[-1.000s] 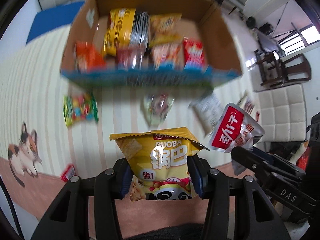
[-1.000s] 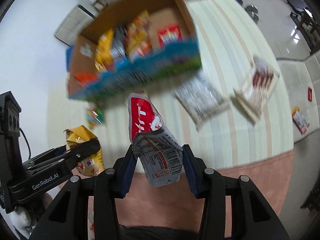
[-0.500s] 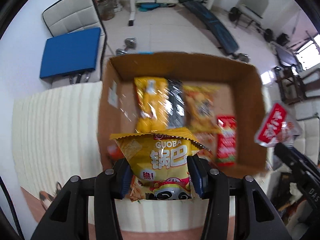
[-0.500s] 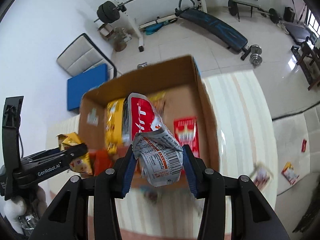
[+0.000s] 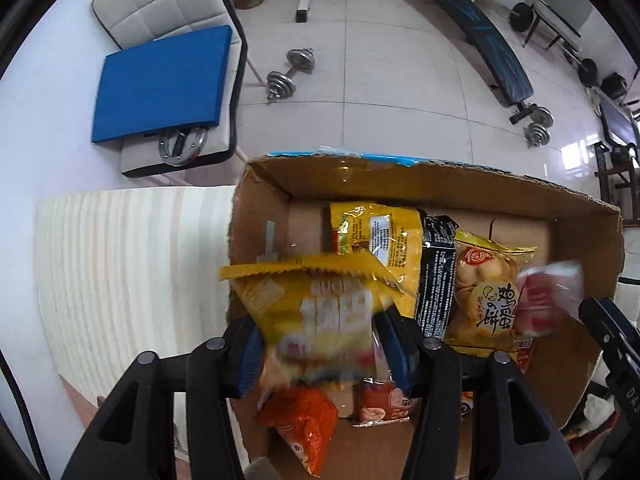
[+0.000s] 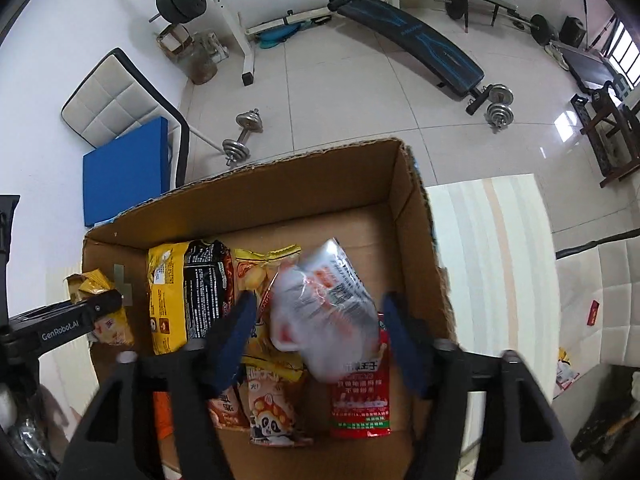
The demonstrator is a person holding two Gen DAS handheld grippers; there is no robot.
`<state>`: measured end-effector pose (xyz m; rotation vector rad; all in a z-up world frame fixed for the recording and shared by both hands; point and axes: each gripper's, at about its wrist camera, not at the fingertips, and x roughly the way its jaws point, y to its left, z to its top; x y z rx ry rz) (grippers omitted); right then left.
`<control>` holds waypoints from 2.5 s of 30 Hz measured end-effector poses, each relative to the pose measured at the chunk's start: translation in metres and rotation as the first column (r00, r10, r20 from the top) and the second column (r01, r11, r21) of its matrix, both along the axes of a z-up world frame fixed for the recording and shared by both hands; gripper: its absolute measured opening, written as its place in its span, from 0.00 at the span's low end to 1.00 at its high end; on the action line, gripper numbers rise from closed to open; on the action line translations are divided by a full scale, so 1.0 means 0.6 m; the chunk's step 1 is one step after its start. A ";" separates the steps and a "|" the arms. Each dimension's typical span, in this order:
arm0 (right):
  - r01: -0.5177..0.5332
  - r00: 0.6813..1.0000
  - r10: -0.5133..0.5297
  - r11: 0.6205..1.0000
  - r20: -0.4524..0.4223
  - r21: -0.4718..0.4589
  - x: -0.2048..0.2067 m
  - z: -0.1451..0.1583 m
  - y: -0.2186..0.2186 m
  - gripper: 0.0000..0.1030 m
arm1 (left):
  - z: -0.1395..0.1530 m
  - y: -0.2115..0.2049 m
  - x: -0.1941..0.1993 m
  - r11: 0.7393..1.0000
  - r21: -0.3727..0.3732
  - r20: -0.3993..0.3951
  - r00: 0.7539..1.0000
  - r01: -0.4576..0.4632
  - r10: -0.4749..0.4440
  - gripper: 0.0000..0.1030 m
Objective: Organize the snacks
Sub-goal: 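Carry both packs over the box and open both tools to drop them, then grasp the red triangular candy pack with the left tool while the right grasps the white panda-print pack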
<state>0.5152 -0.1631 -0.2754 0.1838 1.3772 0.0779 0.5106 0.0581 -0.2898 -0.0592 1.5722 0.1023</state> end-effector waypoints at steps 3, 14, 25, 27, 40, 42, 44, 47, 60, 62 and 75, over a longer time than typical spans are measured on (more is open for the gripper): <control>-0.013 1.000 0.013 1.000 0.006 -0.014 -0.005 0.001 0.003 0.82 | -0.001 -0.006 0.001 1.000 0.013 0.016 1.000 0.025 -0.025 0.81; -0.056 0.998 0.057 0.998 0.032 -0.014 -0.049 0.029 0.004 0.89 | 0.035 -0.023 -0.042 0.999 -0.037 0.093 0.995 0.026 -0.023 0.81; -0.172 0.979 0.168 0.985 0.117 0.025 -0.185 0.094 0.017 0.92 | 0.152 -0.046 -0.172 0.997 -0.040 0.311 0.950 0.060 -0.044 0.81; -0.192 0.977 0.186 0.980 0.107 0.047 -0.219 0.096 0.023 0.92 | 0.165 -0.044 -0.210 0.998 -0.036 0.332 0.942 0.055 -0.040 0.81; -0.141 0.988 0.150 0.979 -0.048 0.150 -0.383 -0.046 0.051 0.92 | 0.070 0.054 -0.449 0.986 0.043 0.237 0.960 -0.162 0.147 0.81; -0.122 0.990 0.131 0.982 -0.059 0.144 -0.380 -0.071 0.053 0.92 | 0.037 0.071 -0.475 0.977 0.040 0.198 0.960 -0.210 0.198 0.81; -0.101 0.992 0.112 0.984 -0.066 0.144 -0.376 -0.097 0.058 0.92 | 0.009 0.083 -0.500 0.967 0.043 0.168 0.956 -0.252 0.242 0.81; -0.084 0.993 0.095 0.988 -0.076 0.130 -0.367 -0.130 0.066 0.90 | -0.029 0.103 -0.531 0.948 0.051 0.125 0.944 -0.314 0.306 0.81; -0.082 0.991 0.088 0.995 -0.104 0.060 -0.352 -0.188 0.112 0.39 | -0.094 0.153 -0.591 0.894 0.049 0.039 0.895 -0.446 0.445 0.81; -0.098 0.989 0.105 0.993 -0.100 0.071 -0.359 -0.181 0.117 0.39 | -0.091 0.162 -0.596 0.885 0.029 0.033 0.886 -0.464 0.463 0.81; -0.181 0.970 0.202 0.971 -0.133 0.154 -0.454 -0.158 0.173 0.39 | -0.135 0.221 -0.639 0.831 -0.102 -0.089 0.837 -0.546 0.539 0.81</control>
